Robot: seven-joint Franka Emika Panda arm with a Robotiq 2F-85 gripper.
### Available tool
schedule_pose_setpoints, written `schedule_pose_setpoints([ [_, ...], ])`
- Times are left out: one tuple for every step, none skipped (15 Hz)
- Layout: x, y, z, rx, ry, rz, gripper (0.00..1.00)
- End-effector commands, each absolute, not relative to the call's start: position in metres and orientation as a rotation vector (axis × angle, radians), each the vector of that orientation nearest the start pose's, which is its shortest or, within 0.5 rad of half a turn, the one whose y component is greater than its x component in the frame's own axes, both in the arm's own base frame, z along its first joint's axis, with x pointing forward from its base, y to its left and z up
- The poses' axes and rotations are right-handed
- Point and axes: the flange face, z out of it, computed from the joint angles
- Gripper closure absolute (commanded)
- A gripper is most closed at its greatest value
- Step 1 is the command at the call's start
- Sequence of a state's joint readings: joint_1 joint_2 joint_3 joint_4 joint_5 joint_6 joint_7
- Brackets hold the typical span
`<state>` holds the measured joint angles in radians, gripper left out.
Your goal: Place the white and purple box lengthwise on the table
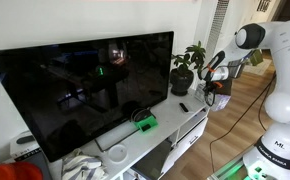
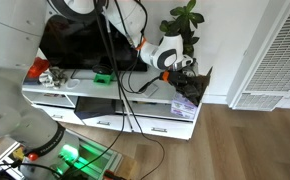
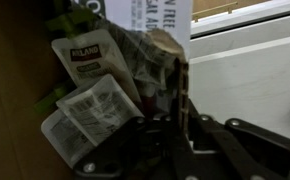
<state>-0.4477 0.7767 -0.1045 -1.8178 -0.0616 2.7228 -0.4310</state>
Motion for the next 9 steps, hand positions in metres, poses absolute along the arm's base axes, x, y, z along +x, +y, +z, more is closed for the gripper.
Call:
schedule_pose_setpoints([
  [0.53, -0.324, 0.157, -3.31, -0.083, -0.212, 0.98],
  [0.525, -0.321, 0.159, -3.316, -0.112, -0.245, 0.98],
  [0.521, -0.317, 0.161, -3.324, -0.153, -0.285, 0.98],
  [0.516, -0.313, 0.164, -3.329, -0.192, -0.324, 0.98],
  [0.513, -0.309, 0.166, -3.337, -0.233, -0.366, 0.98],
  [0.509, -0.304, 0.168, -3.345, -0.295, -0.416, 0.98],
  [0.505, -0.3, 0.171, -3.354, -0.365, -0.453, 0.98],
  [0.502, -0.296, 0.172, -3.36, -0.429, -0.484, 0.98],
  [0.498, -0.292, 0.175, -3.364, -0.5, -0.508, 0.98],
])
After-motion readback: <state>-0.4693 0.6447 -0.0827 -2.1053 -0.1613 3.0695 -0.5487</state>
